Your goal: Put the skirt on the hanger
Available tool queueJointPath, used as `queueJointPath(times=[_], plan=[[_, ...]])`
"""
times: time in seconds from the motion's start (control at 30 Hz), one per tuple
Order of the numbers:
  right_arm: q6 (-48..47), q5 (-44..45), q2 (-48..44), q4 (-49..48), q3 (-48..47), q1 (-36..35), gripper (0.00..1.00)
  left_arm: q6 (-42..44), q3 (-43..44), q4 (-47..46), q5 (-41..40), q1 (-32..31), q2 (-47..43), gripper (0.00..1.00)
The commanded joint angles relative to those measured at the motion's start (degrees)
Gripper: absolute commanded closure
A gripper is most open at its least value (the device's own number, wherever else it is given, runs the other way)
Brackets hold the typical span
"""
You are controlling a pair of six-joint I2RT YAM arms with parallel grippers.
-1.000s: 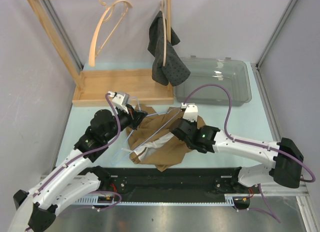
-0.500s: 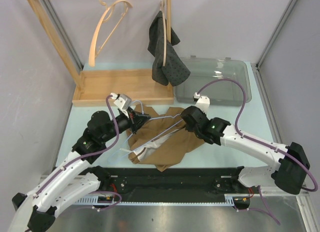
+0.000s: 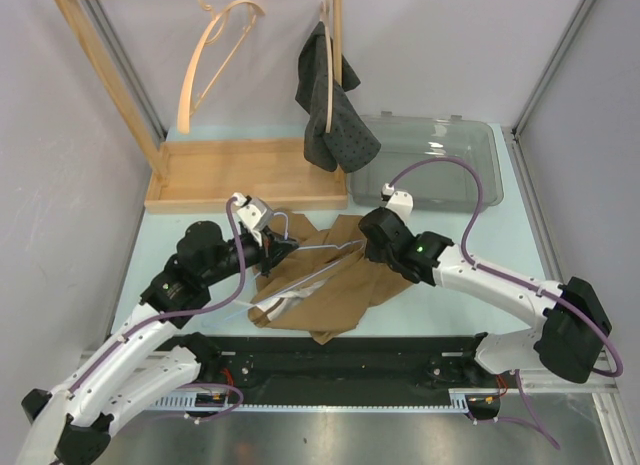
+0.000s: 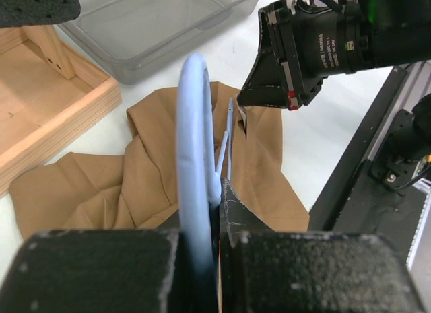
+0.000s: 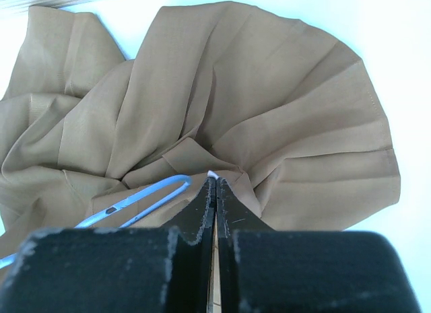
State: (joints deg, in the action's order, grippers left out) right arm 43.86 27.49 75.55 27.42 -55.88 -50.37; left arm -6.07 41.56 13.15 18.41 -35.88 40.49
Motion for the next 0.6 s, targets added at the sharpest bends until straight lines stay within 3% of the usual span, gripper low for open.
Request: queueJointPath(times=[0.0,0.33,0.57], plan=[[-0.18,-0.15,0.83,-1.49,-0.11,0.89,1.00,4.22,2.12,1.70,0.66,-0.16,-0.50,1.00],[-0.26,-1.29,1.71,-2.37,-0.20,1.50,1.00,3.17,1.95,-2.16,-2.85,-0.07,-2.52,1.00],[-0.61,-2.00,1.97,-3.34,-0.20,2.03,1.00,3.51,2.91,-2.08,-0.57,-0.07,-2.96,1.00]])
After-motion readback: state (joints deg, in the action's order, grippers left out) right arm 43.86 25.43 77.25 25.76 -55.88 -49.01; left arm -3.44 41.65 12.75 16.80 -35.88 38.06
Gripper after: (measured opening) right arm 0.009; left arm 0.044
